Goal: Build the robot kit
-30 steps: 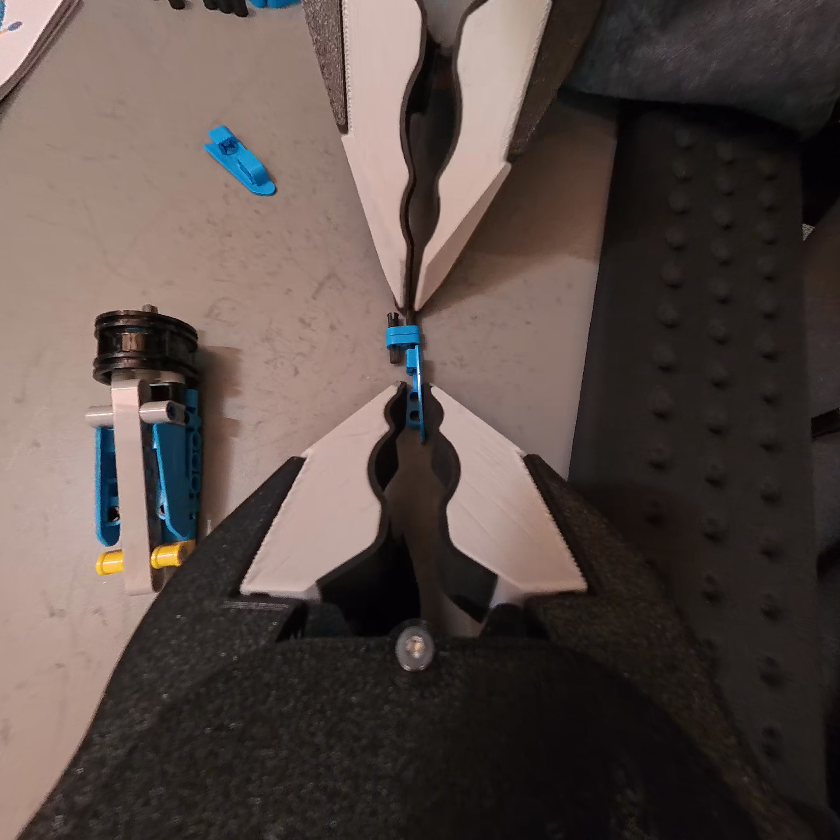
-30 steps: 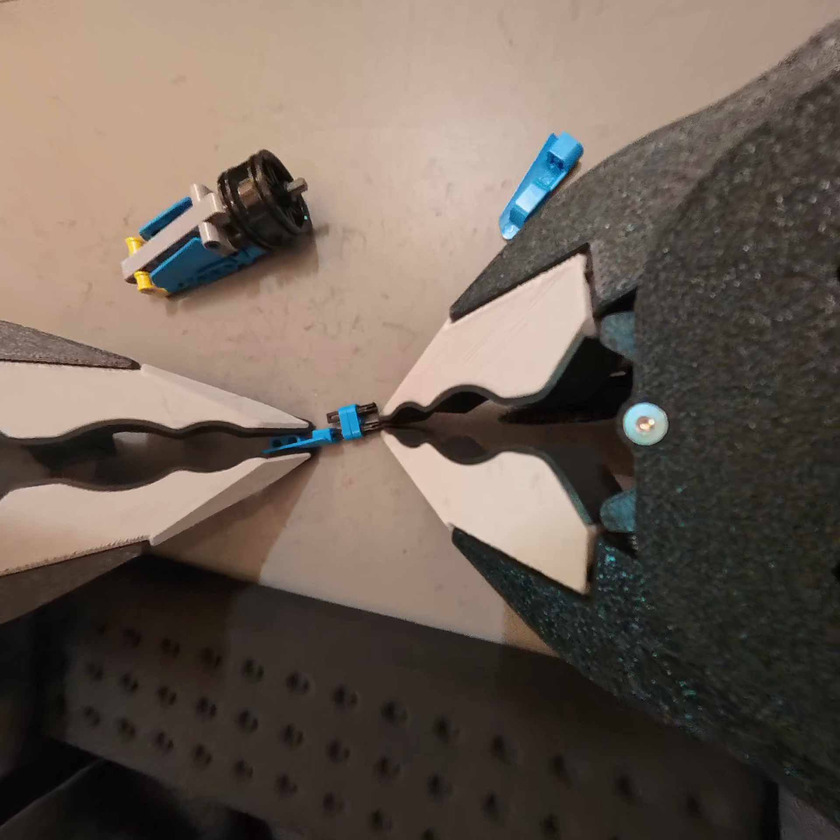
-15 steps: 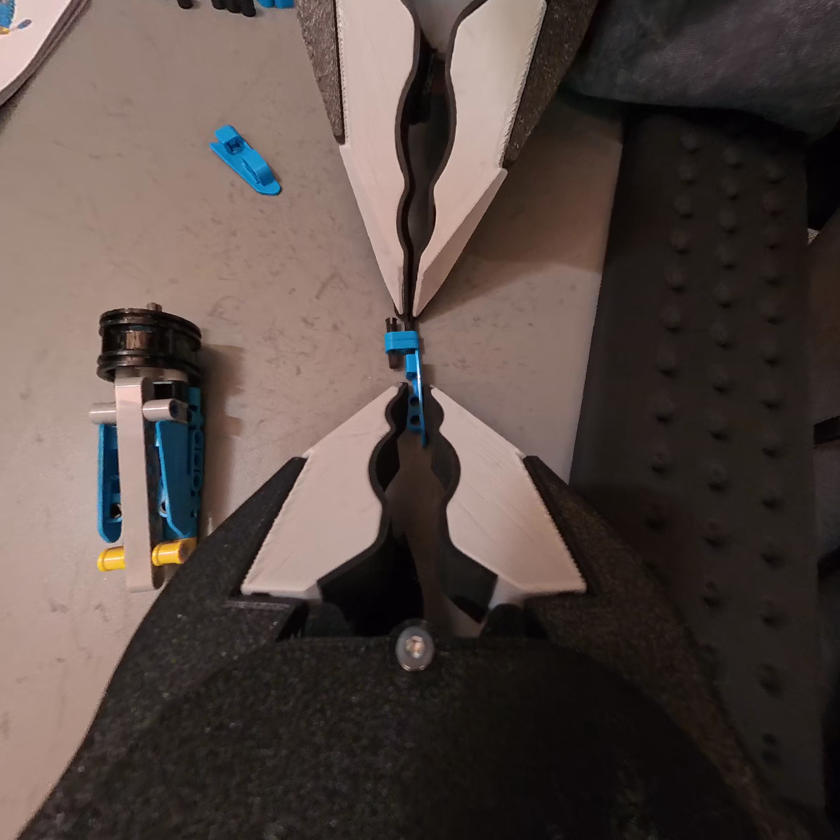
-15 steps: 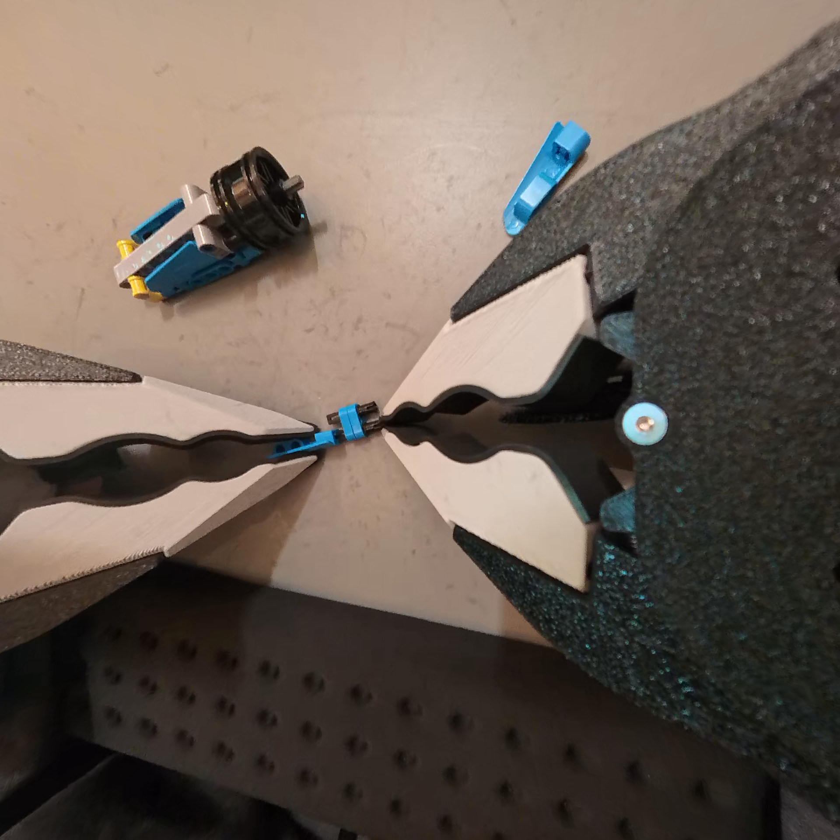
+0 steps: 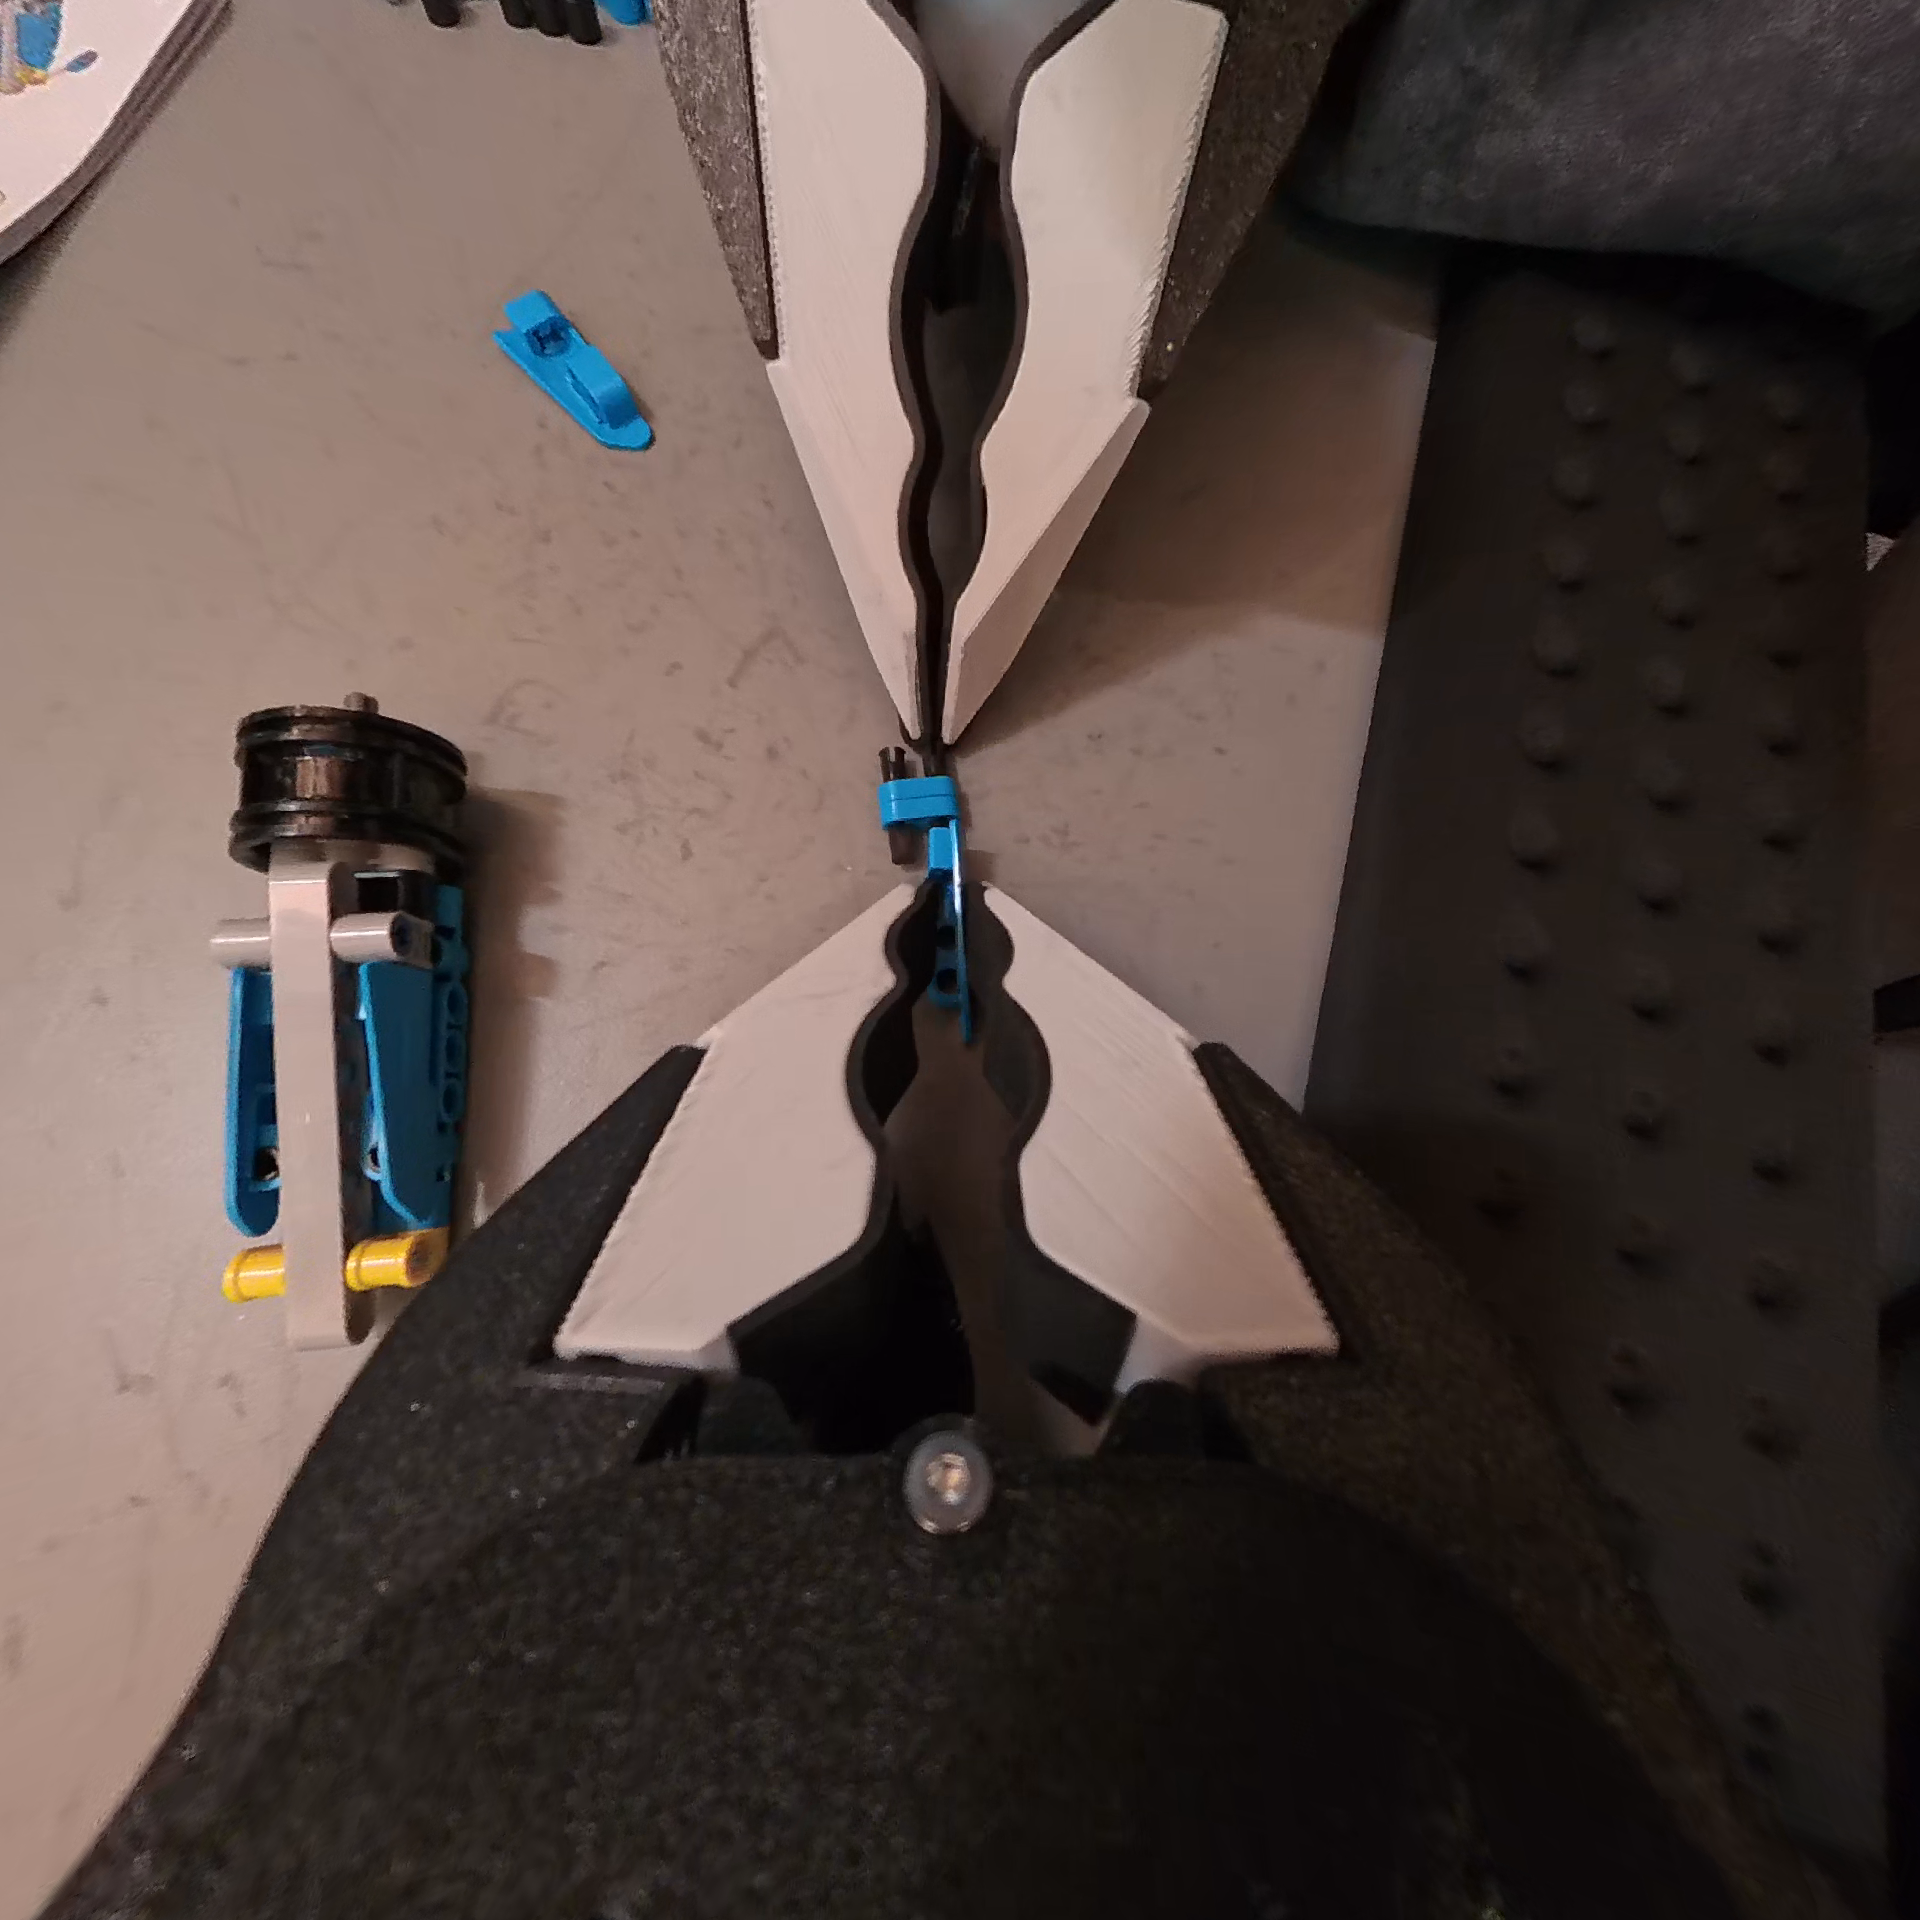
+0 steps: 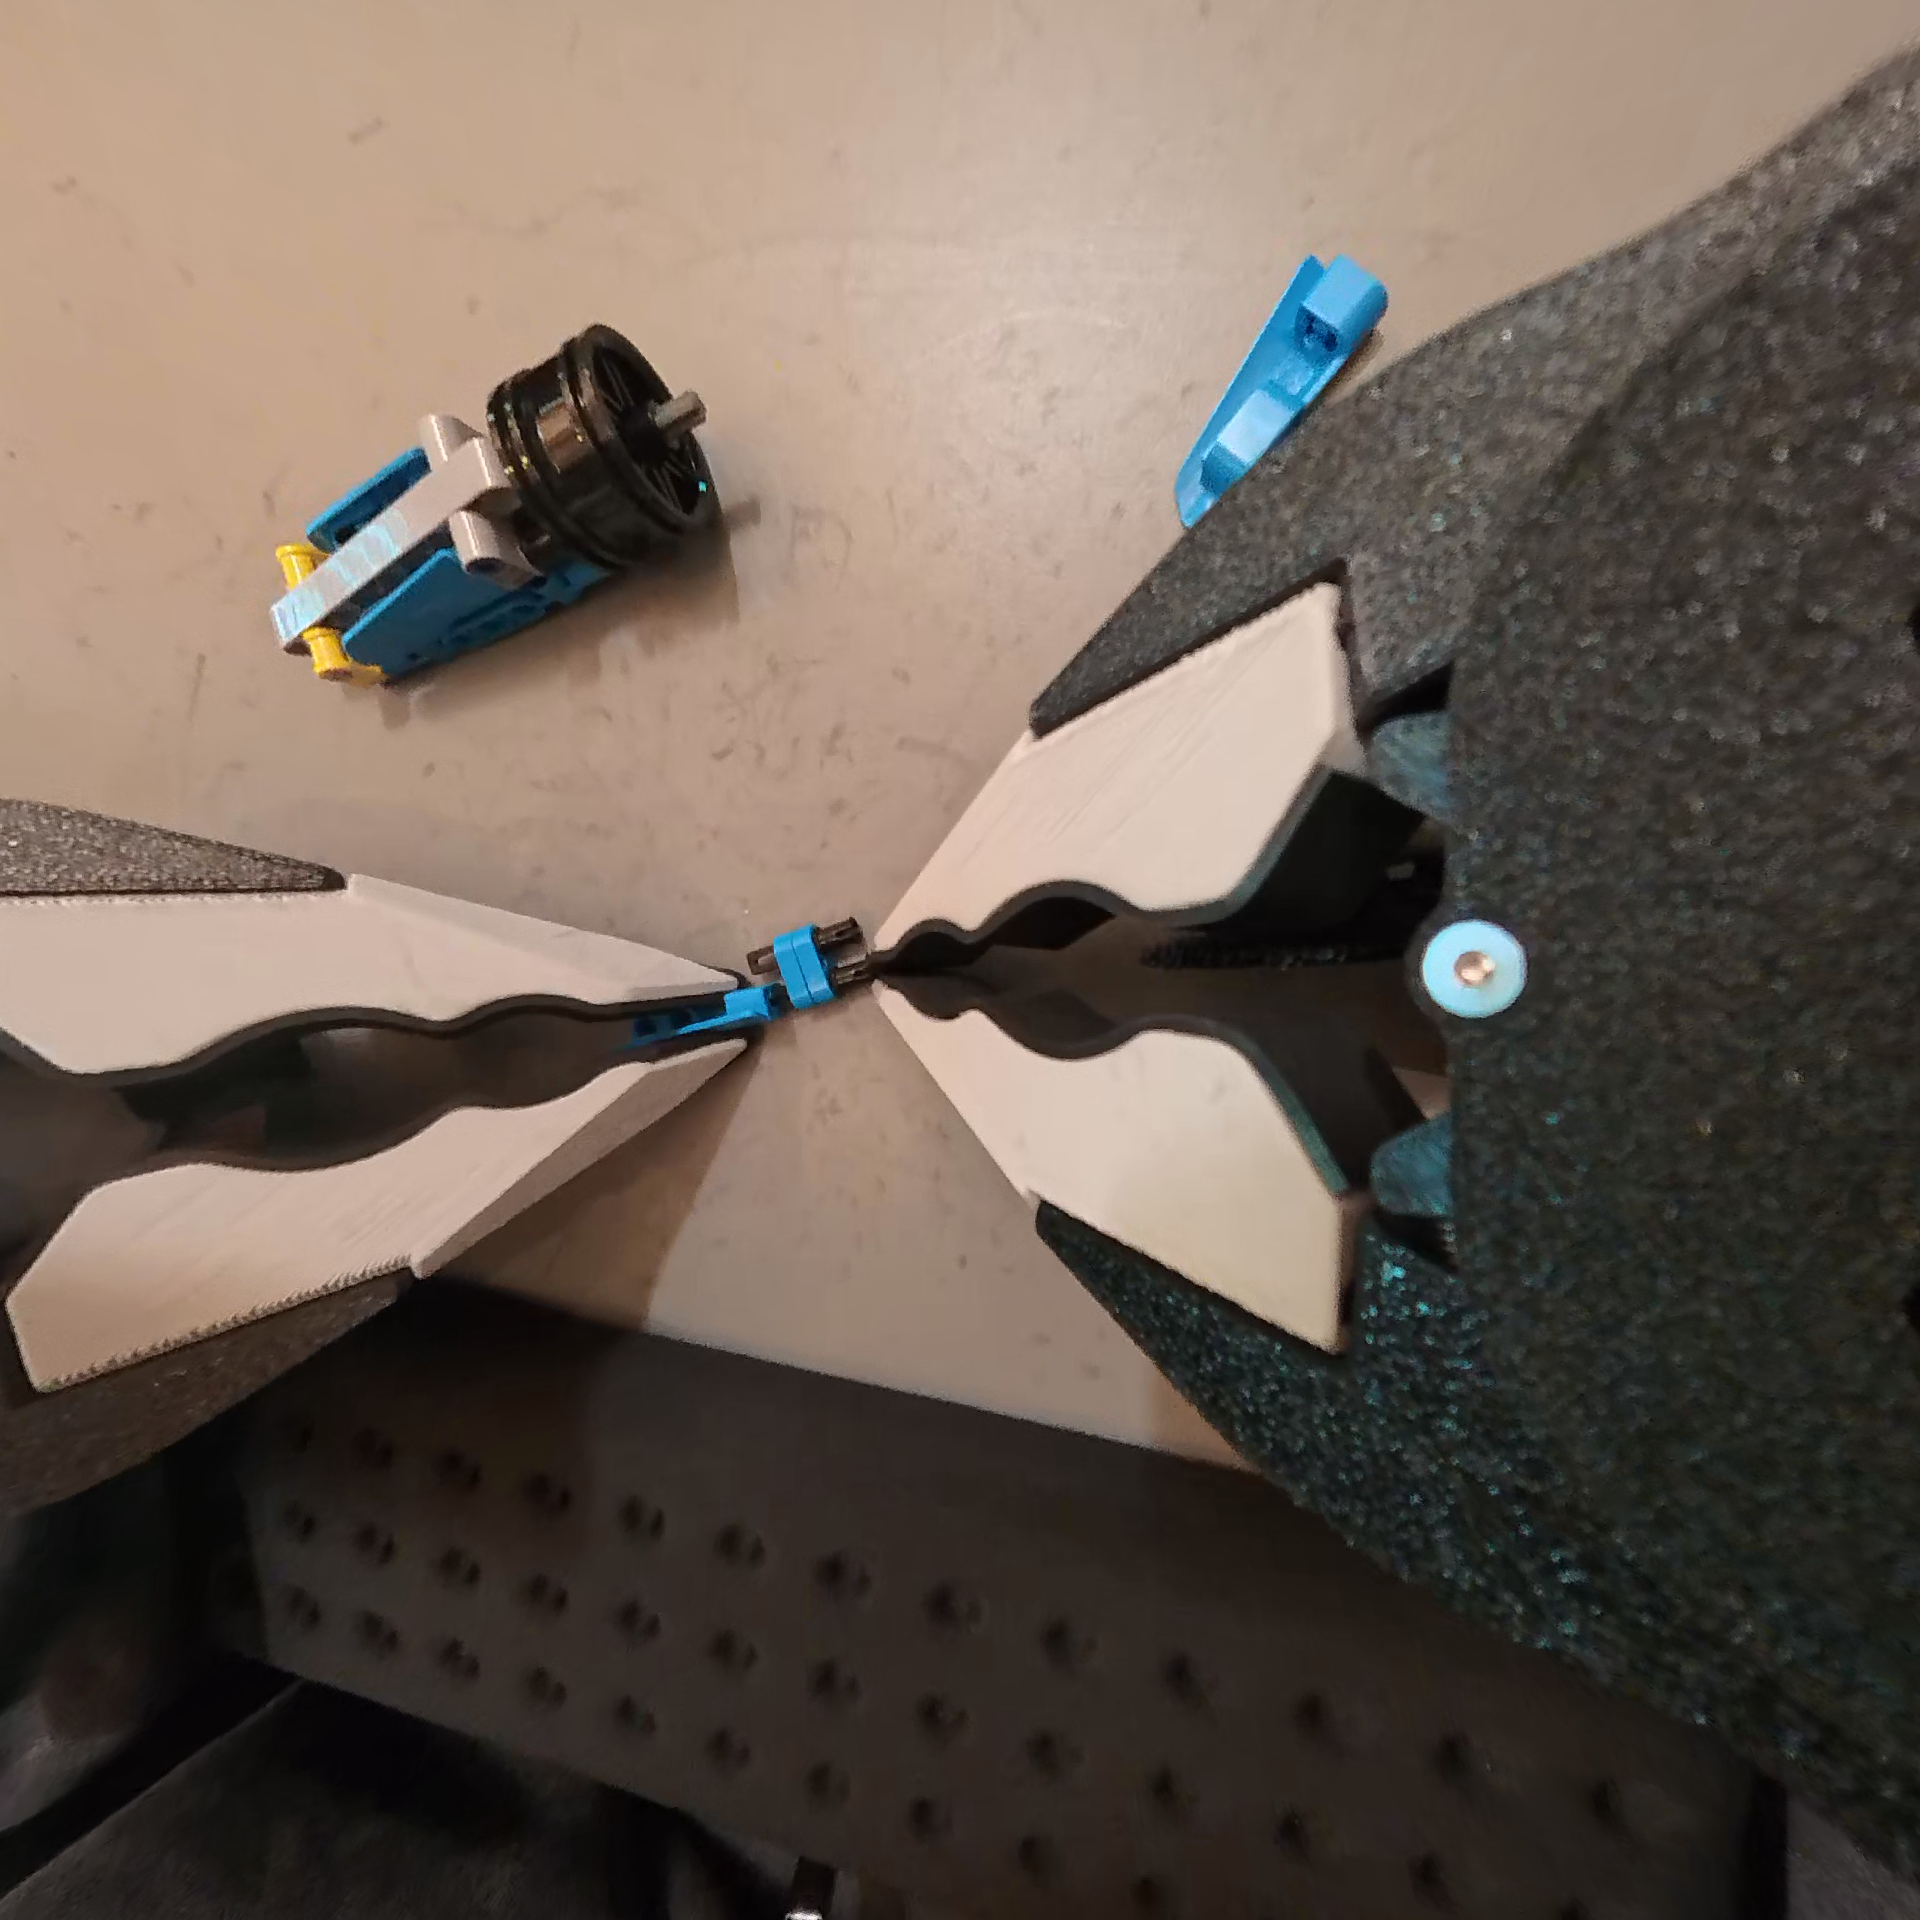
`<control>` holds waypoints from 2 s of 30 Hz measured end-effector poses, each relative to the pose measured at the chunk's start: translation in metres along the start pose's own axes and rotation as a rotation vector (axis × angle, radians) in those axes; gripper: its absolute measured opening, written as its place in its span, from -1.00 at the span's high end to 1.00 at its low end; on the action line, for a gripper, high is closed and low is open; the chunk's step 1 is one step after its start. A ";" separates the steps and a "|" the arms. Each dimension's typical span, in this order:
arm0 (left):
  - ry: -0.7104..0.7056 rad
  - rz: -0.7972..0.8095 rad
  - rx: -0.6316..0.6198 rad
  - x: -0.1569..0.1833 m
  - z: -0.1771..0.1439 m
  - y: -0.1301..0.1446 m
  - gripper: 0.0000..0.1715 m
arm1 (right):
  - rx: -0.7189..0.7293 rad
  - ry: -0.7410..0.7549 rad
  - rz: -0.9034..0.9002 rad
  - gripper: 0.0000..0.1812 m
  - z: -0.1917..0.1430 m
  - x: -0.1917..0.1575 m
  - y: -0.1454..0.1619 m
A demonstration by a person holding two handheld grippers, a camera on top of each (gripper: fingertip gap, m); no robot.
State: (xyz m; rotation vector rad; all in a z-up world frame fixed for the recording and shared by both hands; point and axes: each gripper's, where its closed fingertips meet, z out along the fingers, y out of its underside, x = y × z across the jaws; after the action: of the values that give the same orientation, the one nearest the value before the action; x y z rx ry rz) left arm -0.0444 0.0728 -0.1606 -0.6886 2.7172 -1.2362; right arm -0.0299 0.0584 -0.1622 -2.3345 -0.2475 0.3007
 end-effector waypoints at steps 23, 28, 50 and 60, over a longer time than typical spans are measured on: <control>-0.195 -0.088 -0.017 -0.005 0.002 -0.003 0.98 | 0.010 0.011 0.073 1.00 0.002 0.000 -0.002; -0.136 -0.158 0.029 -0.009 0.002 -0.006 0.96 | 0.015 0.088 0.075 1.00 -0.001 0.009 -0.002; 0.268 -0.708 0.611 -0.027 -0.041 -0.068 0.99 | 0.174 0.620 -0.385 0.27 -0.037 0.022 -0.070; 0.284 -0.780 0.620 -0.031 -0.040 -0.066 0.99 | 0.157 0.612 -0.301 0.34 -0.032 0.028 -0.067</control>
State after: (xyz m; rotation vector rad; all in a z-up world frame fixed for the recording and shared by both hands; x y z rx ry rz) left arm -0.0023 0.0760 -0.0889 -1.6232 2.0231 -2.3258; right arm -0.0004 0.0911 -0.0966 -2.0813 -0.2534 -0.5179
